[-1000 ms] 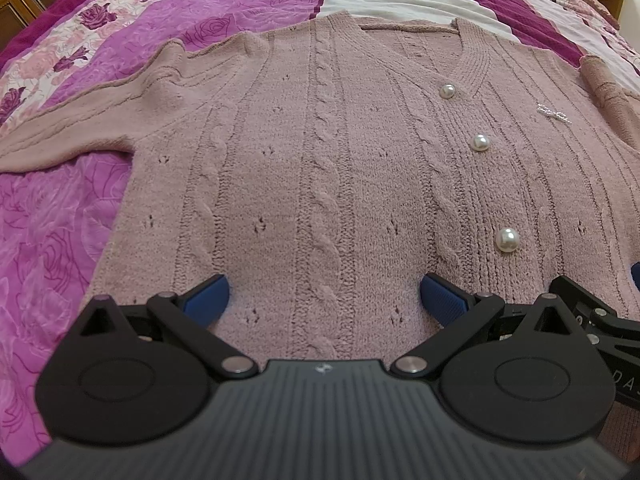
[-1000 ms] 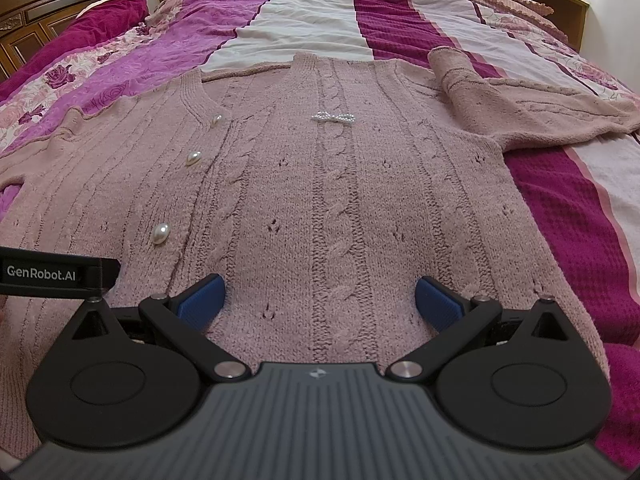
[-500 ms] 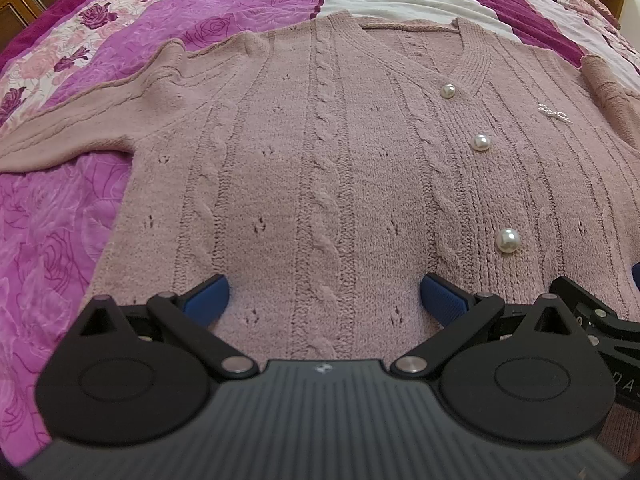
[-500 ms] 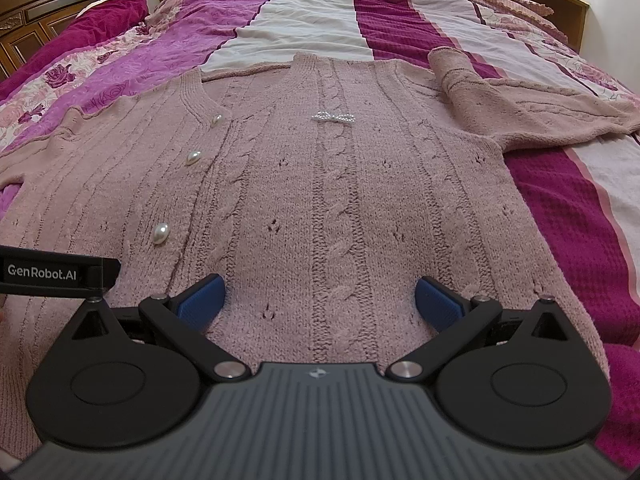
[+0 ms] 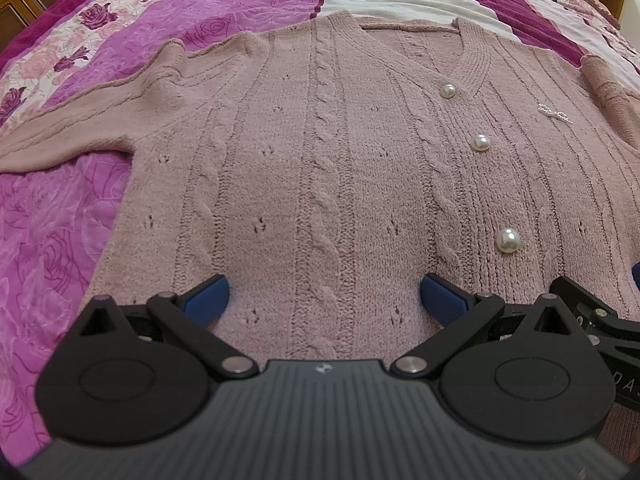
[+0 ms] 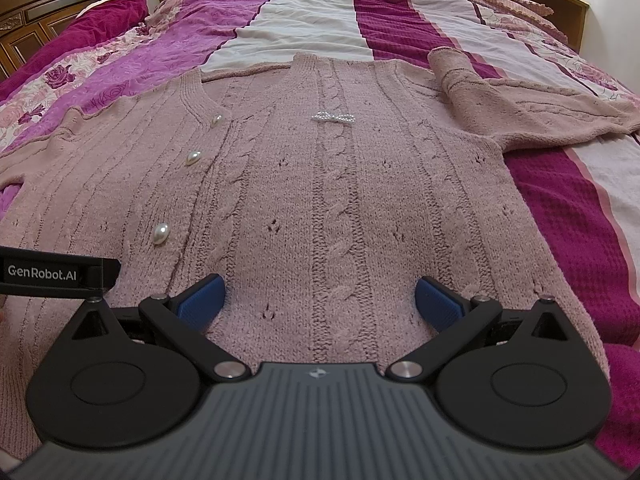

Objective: Fold small clothes

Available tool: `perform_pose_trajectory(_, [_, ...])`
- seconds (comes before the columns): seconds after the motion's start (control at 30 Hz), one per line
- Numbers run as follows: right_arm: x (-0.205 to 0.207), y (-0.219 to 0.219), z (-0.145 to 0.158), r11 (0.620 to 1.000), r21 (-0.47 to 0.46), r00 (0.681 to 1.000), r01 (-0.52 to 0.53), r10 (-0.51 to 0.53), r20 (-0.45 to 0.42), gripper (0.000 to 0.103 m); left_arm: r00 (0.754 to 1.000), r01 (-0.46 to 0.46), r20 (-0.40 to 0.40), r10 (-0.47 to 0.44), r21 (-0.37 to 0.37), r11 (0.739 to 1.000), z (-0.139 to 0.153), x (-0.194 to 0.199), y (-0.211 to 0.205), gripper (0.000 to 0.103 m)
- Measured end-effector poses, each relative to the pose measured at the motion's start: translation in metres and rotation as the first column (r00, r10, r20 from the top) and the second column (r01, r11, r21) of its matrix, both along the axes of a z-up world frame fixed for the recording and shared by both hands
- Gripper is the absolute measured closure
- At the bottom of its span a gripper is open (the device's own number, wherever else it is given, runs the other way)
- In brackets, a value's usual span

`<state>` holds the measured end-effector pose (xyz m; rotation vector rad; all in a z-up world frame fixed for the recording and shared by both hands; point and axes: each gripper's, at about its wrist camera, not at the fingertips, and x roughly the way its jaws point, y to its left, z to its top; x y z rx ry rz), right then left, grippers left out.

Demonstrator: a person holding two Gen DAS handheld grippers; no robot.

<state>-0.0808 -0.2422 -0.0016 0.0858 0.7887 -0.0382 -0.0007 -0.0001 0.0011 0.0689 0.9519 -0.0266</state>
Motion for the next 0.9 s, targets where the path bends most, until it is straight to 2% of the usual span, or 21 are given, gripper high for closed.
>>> perform_pose_trajectory(0.9, [0.0038,0.0010,0.0019,1.000,-0.002,1.000,0.001,-0.001,-0.015,0.000,1.000,0.002,0.001,-0.002,0.009,1.000,-0.0015,0.0016,0.0007,0.000])
